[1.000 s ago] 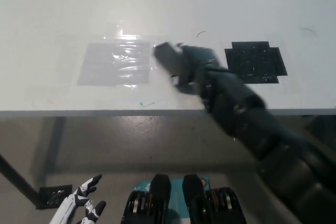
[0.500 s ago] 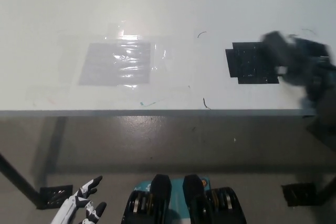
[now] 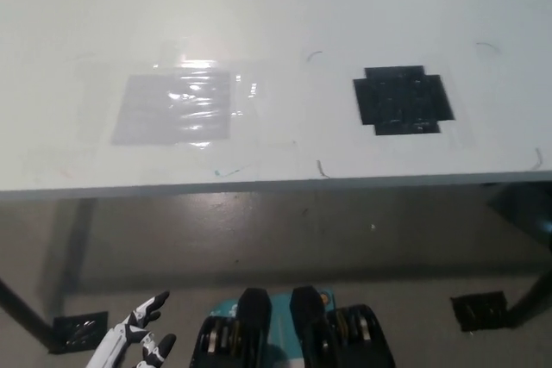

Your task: A whiteboard eraser is kept on the black marked spot on the table infront of the robot and the robot uses its right hand to swipe it back and forth on the table twice to clean it

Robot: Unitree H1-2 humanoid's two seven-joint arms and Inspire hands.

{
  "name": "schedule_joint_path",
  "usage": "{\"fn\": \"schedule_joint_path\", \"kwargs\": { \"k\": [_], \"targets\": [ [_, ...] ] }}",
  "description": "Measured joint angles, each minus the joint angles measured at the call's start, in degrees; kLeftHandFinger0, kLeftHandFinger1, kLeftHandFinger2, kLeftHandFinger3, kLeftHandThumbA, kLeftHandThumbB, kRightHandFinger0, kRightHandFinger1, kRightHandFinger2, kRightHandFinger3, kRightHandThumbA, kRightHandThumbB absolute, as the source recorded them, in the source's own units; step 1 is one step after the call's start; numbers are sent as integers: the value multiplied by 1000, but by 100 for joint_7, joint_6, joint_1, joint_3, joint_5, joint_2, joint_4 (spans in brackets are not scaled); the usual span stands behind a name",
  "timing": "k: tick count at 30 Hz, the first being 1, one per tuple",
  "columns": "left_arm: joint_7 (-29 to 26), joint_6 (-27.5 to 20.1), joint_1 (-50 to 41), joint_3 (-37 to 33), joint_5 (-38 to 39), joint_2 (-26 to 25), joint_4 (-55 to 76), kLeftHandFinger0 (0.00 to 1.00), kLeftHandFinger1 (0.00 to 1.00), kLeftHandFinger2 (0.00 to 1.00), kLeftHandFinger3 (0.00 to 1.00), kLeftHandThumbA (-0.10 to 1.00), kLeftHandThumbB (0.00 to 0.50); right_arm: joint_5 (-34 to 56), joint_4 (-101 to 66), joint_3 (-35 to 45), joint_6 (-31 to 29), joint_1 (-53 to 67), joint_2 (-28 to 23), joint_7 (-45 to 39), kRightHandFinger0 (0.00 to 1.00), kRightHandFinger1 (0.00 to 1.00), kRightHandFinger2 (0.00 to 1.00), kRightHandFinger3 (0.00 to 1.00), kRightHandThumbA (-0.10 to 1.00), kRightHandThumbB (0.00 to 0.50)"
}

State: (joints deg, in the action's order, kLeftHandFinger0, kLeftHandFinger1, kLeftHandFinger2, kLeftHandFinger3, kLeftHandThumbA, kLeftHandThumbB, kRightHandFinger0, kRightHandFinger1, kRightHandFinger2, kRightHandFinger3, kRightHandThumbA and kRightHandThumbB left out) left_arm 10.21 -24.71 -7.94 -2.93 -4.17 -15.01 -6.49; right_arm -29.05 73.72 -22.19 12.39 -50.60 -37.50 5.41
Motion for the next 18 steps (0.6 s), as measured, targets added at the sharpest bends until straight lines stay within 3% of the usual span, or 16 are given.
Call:
{"fn": "schedule_joint_path", "kwargs": {
  "k": [1,3,5,6,7,8,9,10,13,15,18],
  "targets": [
    [0,-1,14,-5,-3,1,0,1000,1000,1000,1000,746,484,3,2,-6,4,-1,12,0,47,289,506,1000,52,185],
    [0,-3,33,-7,-3,2,0,1000,1000,1000,1000,743,482,-7,25,-49,18,-33,61,1,61,268,483,1000,-13,156],
    [0,-3,24,-9,-3,2,0,1000,1000,1000,1000,741,479,-28,54,-89,134,-125,177,1,130,346,578,1000,-11,146],
    [-1,-4,16,-9,-5,3,0,1000,1000,1000,1000,740,478,-42,67,-105,215,-179,256,1,216,435,644,1000,6,150],
    [-1,-4,11,-9,-8,2,0,1000,1000,1000,1000,737,478,-58,66,-131,249,-214,326,1,261,448,668,1000,19,148],
    [-1,-4,11,-11,-10,3,0,1000,1000,1000,1000,737,479,-95,66,-165,343,-253,420,7,173,347,590,1000,47,159],
    [-1,-5,12,-11,-10,3,0,1000,1000,1000,1000,735,480,-107,66,-174,376,-258,432,14,3,159,413,1000,12,176],
    [-2,-4,2,-11,-14,1,-1,1000,1000,1000,1000,733,479,-123,66,-190,428,-286,463,15,0,137,400,1000,-37,155],
    [-1,-4,1,-17,-19,3,0,1000,1000,1000,1000,709,478,-168,64,-206,561,-374,610,20,0,3,250,1000,-92,173],
    [-1,-3,17,-24,-18,8,-1,1000,1000,1000,1000,694,471,-205,68,-217,644,-425,676,47,0,0,181,1000,-96,196],
    [-1,-2,24,-27,-16,8,-2,1000,1000,1000,1000,694,472,-250,67,-226,800,-476,772,110,35,99,240,1000,-100,184]
  ]
}}
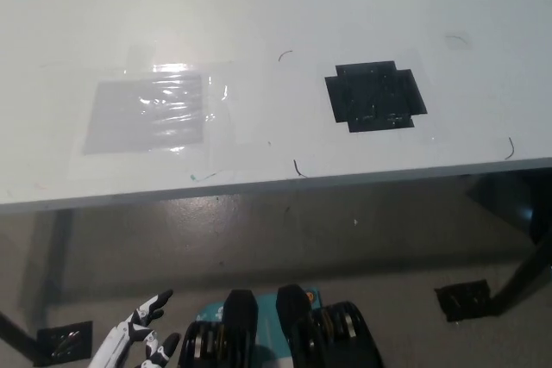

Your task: A whiteboard eraser is kept on the black marked spot on the table infront of the robot and the robot uses its right hand to swipe it back and forth on the table twice to clean it

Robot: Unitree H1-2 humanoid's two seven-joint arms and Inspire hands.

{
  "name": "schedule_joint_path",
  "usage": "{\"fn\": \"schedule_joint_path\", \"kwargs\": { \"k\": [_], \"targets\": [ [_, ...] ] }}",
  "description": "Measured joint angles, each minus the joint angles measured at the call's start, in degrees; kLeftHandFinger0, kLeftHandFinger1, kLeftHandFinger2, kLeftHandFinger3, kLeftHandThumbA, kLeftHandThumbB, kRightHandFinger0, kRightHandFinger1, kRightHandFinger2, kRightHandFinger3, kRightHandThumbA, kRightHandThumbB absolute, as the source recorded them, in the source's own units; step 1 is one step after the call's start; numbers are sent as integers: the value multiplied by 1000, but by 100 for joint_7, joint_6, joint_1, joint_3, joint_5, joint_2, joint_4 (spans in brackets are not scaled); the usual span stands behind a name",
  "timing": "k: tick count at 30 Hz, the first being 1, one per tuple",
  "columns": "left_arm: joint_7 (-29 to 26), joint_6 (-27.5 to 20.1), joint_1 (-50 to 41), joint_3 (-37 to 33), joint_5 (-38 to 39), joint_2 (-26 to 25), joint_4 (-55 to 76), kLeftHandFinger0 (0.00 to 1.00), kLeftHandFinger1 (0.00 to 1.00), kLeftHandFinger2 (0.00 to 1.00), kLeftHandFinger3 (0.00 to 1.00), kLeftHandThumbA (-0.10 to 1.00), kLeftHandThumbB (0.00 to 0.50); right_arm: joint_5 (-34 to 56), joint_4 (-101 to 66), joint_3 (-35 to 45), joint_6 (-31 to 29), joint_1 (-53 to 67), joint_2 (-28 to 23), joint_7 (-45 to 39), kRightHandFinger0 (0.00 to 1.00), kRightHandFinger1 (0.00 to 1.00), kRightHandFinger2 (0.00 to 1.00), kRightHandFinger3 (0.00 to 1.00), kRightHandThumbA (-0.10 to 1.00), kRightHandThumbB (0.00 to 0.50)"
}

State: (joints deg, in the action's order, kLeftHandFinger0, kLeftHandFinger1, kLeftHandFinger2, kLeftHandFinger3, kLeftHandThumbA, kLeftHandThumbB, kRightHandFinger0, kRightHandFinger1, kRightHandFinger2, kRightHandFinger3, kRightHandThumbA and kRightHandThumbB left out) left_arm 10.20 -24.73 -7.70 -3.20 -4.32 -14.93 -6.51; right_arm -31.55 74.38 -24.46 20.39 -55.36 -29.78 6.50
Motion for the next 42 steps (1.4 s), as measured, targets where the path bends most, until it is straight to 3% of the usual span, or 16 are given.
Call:
{"fn": "schedule_joint_path", "kwargs": {
  "k": [2,7,10,11,12,14,16,18,19,21,22,24,29,31,32,42],
  "targets": [
    [0,2,4,0,0,-1,0,1000,1000,1000,1000,697,472,-49,-6,-3,107,-17,39,29,195,279,355,1000,-100,175],
    [0,5,17,-1,1,0,-5,1000,1000,1000,1000,686,479,-131,-149,-51,203,-145,387,65,26,117,245,1000,-100,162],
    [0,5,21,-2,5,0,-5,1000,1000,1000,1000,684,473,-144,-329,-104,203,-278,857,56,196,294,425,969,-100,171],
    [0,5,22,-1,6,0,-4,1000,1000,1000,1000,684,473,-148,-428,-141,202,-339,1096,47,55,148,299,939,-100,175],
    [0,5,21,-1,5,-1,-4,1000,1000,1000,1000,683,473,-149,-475,-158,202,-367,1208,36,2,9,185,753,-100,177],
    [0,4,5,3,7,-5,1,1000,1000,1000,1000,703,478,-148,-710,-229,175,-503,1716,-24,0,7,155,515,-100,174],
    [0,1,6,4,4,-7,2,1000,1000,1000,1000,708,478,-130,-997,-279,84,-591,2167,-119,0,202,436,518,-100,184],
    [0,1,24,10,2,-9,3,1000,1000,1000,1000,706,477,-113,-1286,-297,25,-623,2449,-185,66,293,577,948,-100,172],
    [0,0,22,17,3,-16,2,1000,1000,1000,1000,706,477,-110,-1435,-301,13,-637,2537,-238,163,346,599,921,-100,167],
    [-1,0,6,26,2,-27,1,1000,1000,1000,1000,708,476,-109,-1689,-304,4,-671,2614,-303,58,298,609,500,-100,154],
    [-1,0,-4,29,2,-32,1,1000,1000,1000,1000,696,468,-109,-1830,-304,1,-699,2619,-354,8,304,681,446,-100,153],
    [-1,-1,-40,35,3,-42,1,1000,1000,1000,1000,695,471,-109,-2197,-295,11,-752,2578,-460,35,392,809,723,-100,194],
    [0,-2,-66,24,11,-30,5,1000,1000,1000,1000,690,474,-112,-2187,-290,-15,-779,2443,-528,28,260,513,1000,-100,194],
    [0,-4,-69,27,10,-31,6,1000,1000,1000,1000,691,476,-116,-1918,-294,-15,-758,2345,-530,7,214,380,879,-100,207],
    [-1,-4,-69,29,10,-32,8,1000,1000,1000,1000,700,479,-117,-1844,-293,-15,-740,2309,-528,0,173,345,1000,-100,198],
    [0,-3,-52,74,10,-55,14,1000,1000,1000,1000,675,484,-88,-779,-235,-91,-696,2006,-453,0,17,190,1000,-100,192]
  ]
}}
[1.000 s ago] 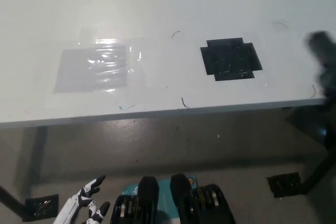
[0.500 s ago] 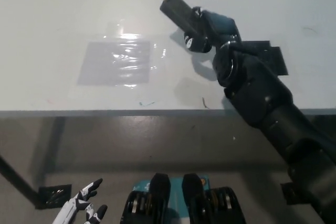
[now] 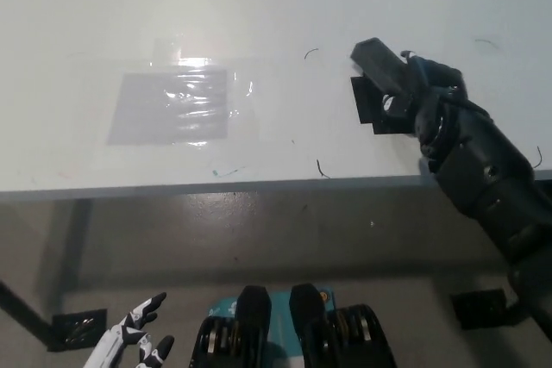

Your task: A whiteboard eraser is kept on the black marked spot on the table infront of the robot and the robot uses its right hand to swipe it back and forth on the table twice to clean it

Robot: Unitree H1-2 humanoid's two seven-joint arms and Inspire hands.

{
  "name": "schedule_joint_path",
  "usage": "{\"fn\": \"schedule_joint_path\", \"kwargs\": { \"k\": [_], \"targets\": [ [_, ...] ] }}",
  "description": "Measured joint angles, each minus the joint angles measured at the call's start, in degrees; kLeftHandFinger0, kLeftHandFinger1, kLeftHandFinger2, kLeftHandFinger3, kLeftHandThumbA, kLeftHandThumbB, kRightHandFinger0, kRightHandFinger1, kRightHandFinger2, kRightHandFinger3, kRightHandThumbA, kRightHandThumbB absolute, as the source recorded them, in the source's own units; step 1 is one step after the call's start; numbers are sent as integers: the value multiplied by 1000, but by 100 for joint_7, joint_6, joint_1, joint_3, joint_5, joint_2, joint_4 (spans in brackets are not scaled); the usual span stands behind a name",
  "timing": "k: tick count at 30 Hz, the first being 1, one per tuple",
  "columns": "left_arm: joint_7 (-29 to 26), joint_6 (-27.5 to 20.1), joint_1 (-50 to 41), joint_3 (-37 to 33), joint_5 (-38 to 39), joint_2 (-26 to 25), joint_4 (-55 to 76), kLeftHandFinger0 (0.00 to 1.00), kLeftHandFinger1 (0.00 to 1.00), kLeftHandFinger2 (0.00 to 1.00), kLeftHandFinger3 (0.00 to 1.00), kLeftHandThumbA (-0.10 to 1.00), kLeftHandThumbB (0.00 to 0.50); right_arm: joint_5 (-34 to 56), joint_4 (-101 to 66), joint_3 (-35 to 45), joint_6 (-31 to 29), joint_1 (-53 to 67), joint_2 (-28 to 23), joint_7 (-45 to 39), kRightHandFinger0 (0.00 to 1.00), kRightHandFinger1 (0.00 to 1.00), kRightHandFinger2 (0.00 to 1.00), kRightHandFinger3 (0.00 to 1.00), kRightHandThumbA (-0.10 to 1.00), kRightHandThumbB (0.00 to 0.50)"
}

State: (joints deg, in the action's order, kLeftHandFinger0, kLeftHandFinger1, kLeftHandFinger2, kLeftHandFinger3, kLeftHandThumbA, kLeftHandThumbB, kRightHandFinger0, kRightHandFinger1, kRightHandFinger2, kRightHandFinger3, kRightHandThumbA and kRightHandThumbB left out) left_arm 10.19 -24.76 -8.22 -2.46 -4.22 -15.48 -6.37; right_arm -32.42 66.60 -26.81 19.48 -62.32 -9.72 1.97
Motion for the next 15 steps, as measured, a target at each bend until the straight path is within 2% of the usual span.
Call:
{"fn": "schedule_joint_path", "kwargs": {
  "k": [1,2,3,4,6,7,8,9,10,11,12,13,15],
  "targets": [
    [0,0,0,2,2,0,0,1000,1000,1000,1000,673,484,4,26,8,-15,0,-10,5,9,47,210,1000,-100,192],
    [1,0,-5,2,6,0,0,1000,1000,1000,1000,658,481,10,62,18,-40,0,-19,18,72,117,282,1000,-100,195],
    [1,0,-10,2,8,1,-1,1000,1000,1000,1000,648,478,10,89,19,-57,0,-20,23,64,120,302,1000,-100,192],
    [1,0,-12,2,9,1,-1,1000,1000,1000,1000,648,478,9,112,18,-72,-1,-19,30,101,178,361,1000,-100,190],
    [1,0,-15,-3,8,2,-2,1000,1000,1000,1000,655,480,6,136,10,-102,1,-16,49,4,50,253,1000,-100,193],
    [1,0,-14,-5,7,3,-2,1000,1000,1000,1000,658,479,4,136,9,-109,2,-14,57,0,19,233,1000,-100,198],
    [1,0,-14,-6,6,3,-2,1000,1000,1000,1000,673,478,5,138,10,-119,2,-5,65,76,129,322,1000,-20,210],
    [1,0,-13,-9,5,3,-2,1000,1000,1000,1000,677,477,6,142,10,-130,2,13,75,104,154,350,1000,16,213],
    [1,0,-10,-12,3,3,-1,1000,1000,1000,1000,681,478,5,150,10,-133,2,30,81,495,661,836,1000,465,305],
    [1,0,-2,-19,-1,3,-1,1000,1000,1000,1000,689,483,1,151,4,-126,0,47,71,701,946,1000,1000,647,408],
    [1,0,5,-24,-4,4,-1,1000,1000,1000,1000,692,484,7,151,9,-120,-11,49,31,1000,1000,1000,1000,746,440],
    [1,0,7,-24,-5,4,-1,1000,1000,1000,1000,692,482,14,151,15,-119,-17,49,6,1000,1000,1000,1000,758,488],
    [1,0,12,-27,-7,4,-1,1000,1000,1000,1000,691,481,103,110,159,-85,-68,47,-215,1000,1000,1000,1000,805,500]
  ]
}}
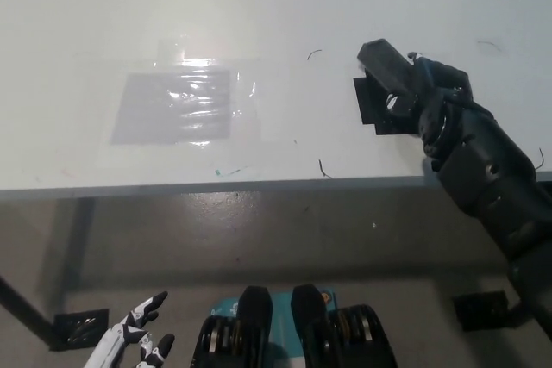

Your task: A whiteboard eraser is kept on the black marked spot on the table infront of the robot and the robot uses its right hand to swipe it back and forth on the table twice to clean it

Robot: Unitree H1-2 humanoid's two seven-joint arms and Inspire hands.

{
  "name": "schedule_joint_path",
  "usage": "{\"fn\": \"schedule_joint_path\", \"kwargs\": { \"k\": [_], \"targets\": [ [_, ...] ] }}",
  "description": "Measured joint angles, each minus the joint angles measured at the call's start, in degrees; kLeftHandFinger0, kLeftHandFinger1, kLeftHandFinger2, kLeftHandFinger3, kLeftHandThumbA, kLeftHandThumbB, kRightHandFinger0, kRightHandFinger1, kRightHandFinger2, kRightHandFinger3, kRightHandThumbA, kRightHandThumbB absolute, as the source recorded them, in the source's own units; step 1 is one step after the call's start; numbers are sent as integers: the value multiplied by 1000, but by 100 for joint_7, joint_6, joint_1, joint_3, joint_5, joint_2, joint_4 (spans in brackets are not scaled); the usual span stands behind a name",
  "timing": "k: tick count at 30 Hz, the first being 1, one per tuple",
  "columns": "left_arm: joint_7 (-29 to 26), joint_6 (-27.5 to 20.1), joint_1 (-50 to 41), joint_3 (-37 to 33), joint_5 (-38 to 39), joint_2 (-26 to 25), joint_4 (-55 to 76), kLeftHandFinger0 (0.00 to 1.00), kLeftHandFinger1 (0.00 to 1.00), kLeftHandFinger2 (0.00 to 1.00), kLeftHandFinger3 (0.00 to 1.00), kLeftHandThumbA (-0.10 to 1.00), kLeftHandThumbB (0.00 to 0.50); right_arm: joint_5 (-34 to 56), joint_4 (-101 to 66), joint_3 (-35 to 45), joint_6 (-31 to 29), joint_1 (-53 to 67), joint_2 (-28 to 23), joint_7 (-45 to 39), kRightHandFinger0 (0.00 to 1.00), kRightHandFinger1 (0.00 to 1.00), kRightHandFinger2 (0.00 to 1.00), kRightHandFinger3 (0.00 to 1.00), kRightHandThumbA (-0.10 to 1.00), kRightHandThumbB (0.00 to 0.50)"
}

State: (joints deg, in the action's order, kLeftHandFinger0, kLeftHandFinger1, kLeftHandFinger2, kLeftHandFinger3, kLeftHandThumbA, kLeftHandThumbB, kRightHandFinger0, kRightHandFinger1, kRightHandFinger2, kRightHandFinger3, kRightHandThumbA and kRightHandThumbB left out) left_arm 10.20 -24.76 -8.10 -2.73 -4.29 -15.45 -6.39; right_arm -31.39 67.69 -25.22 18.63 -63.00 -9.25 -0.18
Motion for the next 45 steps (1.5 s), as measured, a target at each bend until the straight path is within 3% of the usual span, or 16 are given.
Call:
{"fn": "schedule_joint_path", "kwargs": {
  "k": [1,8,14,25,26,27,29,30,32,34,35,37,38,41,42,45],
  "targets": [
    [0,0,1,0,0,0,0,1000,1000,1000,1000,677,478,42,-25,83,12,-5,-2,-50,1000,1000,1000,1000,903,500],
    [1,-1,23,1,7,-1,-1,1000,1000,1000,1000,699,469,412,-722,621,103,122,-45,-496,1000,1000,1000,1000,1000,488],
    [0,-1,29,1,4,-1,-2,1000,1000,1000,1000,731,470,976,-1762,1579,38,347,-131,-691,1000,1000,1000,1000,940,500],
    [0,9,34,-22,5,16,-39,1000,1000,1000,1000,734,474,1540,-4030,2679,163,789,-300,-730,1000,1000,1000,1000,1000,500],
    [0,10,34,-24,5,21,-47,1000,1000,1000,1000,734,472,1556,-4171,2720,181,840,-307,-730,1000,1000,1000,1000,1000,395],
    [0,11,35,-26,5,26,-54,1000,1000,1000,1000,728,465,1571,-4346,2768,201,895,-311,-730,1000,1000,1000,1000,900,355],
    [0,14,35,-30,5,32,-82,1000,1000,1000,1000,728,463,1636,-4722,2863,222,1076,-308,-728,1000,1000,1000,1000,878,366],
    [0,15,36,-31,5,33,-95,1000,1000,1000,1000,726,464,1676,-4915,2912,229,1186,-303,-727,1000,1000,1000,1000,908,300],
    [1,16,37,-34,5,34,-111,1000,1000,1000,1000,697,455,1744,-5269,2986,228,1436,-299,-727,1000,1000,1000,1000,901,376],
    [1,17,38,-37,5,37,-121,1000,1000,1000,1000,697,458,1826,-5635,3042,222,1785,-299,-727,1000,1000,1000,1000,955,321],
    [1,19,38,-39,5,40,-125,1000,1000,1000,1000,707,457,1874,-5893,3058,202,2105,-297,-727,1000,1000,1000,1000,909,289],
    [1,20,38,-42,5,44,-127,1000,1000,1000,1000,732,465,1925,-6292,3056,126,2699,-281,-727,1000,1000,1000,1000,1000,279],
    [0,21,38,-42,5,44,-129,1000,1000,1000,1000,743,468,1941,-6528,3049,48,3121,-258,-727,1000,1000,1000,1000,1000,248],
    [1,23,38,-44,5,46,-131,1000,1000,1000,1000,725,458,1977,-7093,3011,-158,4342,-172,-727,1000,1000,1000,1000,1000,254],
    [0,23,37,-44,5,47,-131,1000,1000,1000,1000,716,452,1993,-7232,3003,-215,4759,-147,-727,1000,1000,1000,1000,1000,217],
    [1,24,34,-47,5,49,-133,1000,1000,1000,1000,727,448,2077,-7489,2995,-447,5872,-11,-733,1000,1000,1000,1000,1000,250]
  ]
}}
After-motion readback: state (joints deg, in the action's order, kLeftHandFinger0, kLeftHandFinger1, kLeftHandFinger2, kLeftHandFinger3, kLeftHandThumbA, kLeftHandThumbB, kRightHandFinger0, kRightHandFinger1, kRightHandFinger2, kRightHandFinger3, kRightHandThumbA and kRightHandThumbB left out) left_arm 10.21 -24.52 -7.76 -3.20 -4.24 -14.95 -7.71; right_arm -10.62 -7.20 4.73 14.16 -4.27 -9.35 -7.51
